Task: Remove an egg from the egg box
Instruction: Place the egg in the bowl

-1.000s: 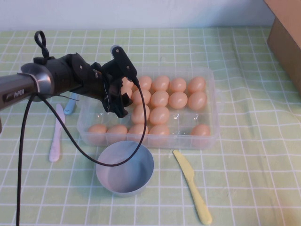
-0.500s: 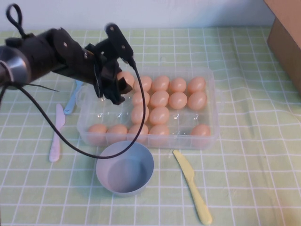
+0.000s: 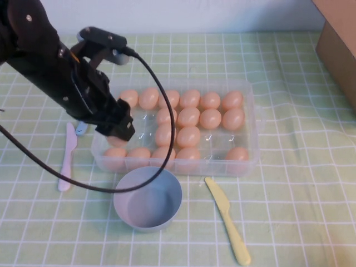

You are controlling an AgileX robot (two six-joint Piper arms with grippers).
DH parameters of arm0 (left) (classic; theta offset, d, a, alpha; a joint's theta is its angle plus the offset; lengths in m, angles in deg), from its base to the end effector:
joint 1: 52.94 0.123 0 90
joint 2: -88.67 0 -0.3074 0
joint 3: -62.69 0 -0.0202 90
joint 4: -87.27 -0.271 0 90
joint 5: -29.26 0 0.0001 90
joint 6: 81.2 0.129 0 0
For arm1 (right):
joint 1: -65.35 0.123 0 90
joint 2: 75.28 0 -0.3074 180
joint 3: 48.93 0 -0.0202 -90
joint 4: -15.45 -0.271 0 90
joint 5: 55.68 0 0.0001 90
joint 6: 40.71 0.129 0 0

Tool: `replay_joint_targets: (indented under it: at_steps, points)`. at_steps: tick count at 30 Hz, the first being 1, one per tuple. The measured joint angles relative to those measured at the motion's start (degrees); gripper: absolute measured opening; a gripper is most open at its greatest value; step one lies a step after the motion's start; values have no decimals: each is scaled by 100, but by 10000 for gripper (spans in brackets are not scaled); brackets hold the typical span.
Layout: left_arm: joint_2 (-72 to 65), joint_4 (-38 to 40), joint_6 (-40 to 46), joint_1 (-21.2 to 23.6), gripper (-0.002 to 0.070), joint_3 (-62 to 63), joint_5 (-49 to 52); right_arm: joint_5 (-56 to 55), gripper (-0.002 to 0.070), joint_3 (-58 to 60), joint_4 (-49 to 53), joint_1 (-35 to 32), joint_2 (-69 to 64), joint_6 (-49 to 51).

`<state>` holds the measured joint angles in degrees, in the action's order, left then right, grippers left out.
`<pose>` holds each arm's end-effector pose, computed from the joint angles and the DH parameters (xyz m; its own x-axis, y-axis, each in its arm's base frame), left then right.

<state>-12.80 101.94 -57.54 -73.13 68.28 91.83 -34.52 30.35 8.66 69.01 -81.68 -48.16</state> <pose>0.3471 -0.1585 0.3003 -0.7109 0.5612 -0.4239 0.6494 0.7552 -0.0893 0.0861 0.0110 0.1607 -0.2848 -0.0377 -0.9579 -0.1101 0.9939 -0.0064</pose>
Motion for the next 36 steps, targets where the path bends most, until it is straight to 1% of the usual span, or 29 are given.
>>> replay_joint_targets:
  at_steps: [3, 4, 9, 12, 16, 21, 36]
  points:
    - [2, -291, -154, -218, 375, -80, 267, 0, -17, 0, 0, 0, 0, 0]
    - [2, -394, -207, -362, 375, -129, 279, 0, -17, 0, 0, 0, 0, 0]
    - [-80, -778, -420, -932, 375, -358, 101, 0, -17, 0, 0, 0, 0, 0]
    - [-301, -854, -642, -1110, 375, -366, 13, 0, -17, 0, 0, 0, 0, 0]
    - [-713, -913, -752, -1191, 375, -366, -59, 0, -17, 0, 0, 0, 0, 0]
    - [-1137, -1245, -891, -1229, 375, -366, -134, 0, -17, 0, 0, 0, 0, 0]
    - [-1480, -1285, -933, -1236, 374, -366, -396, 0, -17, 0, 0, 0, 0, 0]
